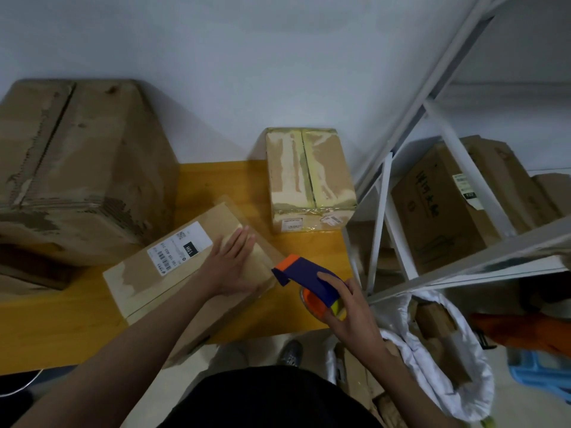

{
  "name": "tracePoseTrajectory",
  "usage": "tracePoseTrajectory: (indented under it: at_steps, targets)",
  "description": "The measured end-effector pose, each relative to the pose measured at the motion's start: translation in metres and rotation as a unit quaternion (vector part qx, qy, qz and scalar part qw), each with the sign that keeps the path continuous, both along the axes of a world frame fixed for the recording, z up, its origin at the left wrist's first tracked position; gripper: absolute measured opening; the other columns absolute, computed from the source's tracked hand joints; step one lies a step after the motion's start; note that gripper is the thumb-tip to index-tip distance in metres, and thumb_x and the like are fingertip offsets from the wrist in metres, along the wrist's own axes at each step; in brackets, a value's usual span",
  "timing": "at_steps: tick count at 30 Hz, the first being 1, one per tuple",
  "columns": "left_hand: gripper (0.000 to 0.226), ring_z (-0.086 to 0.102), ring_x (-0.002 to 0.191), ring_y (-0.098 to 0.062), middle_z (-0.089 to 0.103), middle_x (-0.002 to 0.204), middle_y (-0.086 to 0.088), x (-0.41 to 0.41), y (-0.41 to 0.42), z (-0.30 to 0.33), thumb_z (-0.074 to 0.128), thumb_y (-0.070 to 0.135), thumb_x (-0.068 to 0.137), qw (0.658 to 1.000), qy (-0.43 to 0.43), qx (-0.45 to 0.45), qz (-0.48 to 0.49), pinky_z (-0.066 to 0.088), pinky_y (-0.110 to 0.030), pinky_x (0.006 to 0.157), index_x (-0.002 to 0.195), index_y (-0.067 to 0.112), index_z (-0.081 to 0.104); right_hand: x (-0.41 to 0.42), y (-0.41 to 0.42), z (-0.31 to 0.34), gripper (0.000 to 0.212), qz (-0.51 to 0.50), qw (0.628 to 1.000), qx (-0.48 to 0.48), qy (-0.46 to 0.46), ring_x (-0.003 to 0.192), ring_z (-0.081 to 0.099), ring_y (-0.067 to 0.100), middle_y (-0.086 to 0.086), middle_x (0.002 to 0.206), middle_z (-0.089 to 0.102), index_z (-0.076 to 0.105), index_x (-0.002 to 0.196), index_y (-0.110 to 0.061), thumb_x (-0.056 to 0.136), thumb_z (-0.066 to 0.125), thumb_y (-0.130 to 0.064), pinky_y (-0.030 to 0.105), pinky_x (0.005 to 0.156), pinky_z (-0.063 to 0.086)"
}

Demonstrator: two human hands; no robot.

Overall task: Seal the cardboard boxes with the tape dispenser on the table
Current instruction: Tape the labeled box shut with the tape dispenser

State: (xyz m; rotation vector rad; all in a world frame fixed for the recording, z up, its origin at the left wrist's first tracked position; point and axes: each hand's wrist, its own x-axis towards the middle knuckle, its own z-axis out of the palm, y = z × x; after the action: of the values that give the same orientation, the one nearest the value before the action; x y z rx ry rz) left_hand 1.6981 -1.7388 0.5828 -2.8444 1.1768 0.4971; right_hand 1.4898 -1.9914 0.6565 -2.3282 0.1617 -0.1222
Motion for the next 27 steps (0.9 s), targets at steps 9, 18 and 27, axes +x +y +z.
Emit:
tracePoseTrajectory:
  at_steps: [9, 18, 27]
  targets:
    - [0.081, 0.011, 0.153, -0.032, 0.014, 0.167, -0.007, -0.045, -0.011, -0.001, -0.002, 0.062, 0.100, 0.997, -0.034, -0.052, -0.046, 0.027, -0.060, 0.117, 0.159, 0.014, 0.023, 0.001, 0.001, -0.003, 0.054, 0.022, 1.000, 0.002, 0.006, 0.095, 0.049, 0.003, -0.012, 0.109, 0.041, 0.031, 0.141, -0.059, 0.090, 0.050, -0.063, 0.031, 0.073, 0.053]
    - [0.070, 0.005, 0.154, -0.033, 0.007, 0.169, -0.001, -0.047, -0.014, -0.008, 0.000, 0.057, 0.103, 0.998, -0.054, -0.025, -0.032, 0.018, -0.060, 0.120, 0.161, 0.020, 0.013, -0.001, 0.001, -0.008, 0.056, 0.010, 0.998, 0.055, 0.005, 0.099, 0.050, 0.003, -0.013, 0.109, 0.043, 0.037, 0.143, -0.048, 0.091, 0.055, -0.060, 0.014, 0.080, 0.044]
    - [0.070, 0.004, 0.154, -0.032, 0.007, 0.169, 0.000, -0.047, -0.014, -0.009, -0.001, 0.058, 0.102, 0.999, -0.042, -0.023, -0.021, 0.009, -0.056, 0.119, 0.161, 0.023, 0.011, -0.007, 0.004, -0.007, 0.059, 0.004, 0.998, 0.069, 0.011, 0.097, 0.050, 0.002, -0.014, 0.109, 0.043, 0.034, 0.145, -0.049, 0.089, 0.051, -0.057, 0.013, 0.077, 0.044]
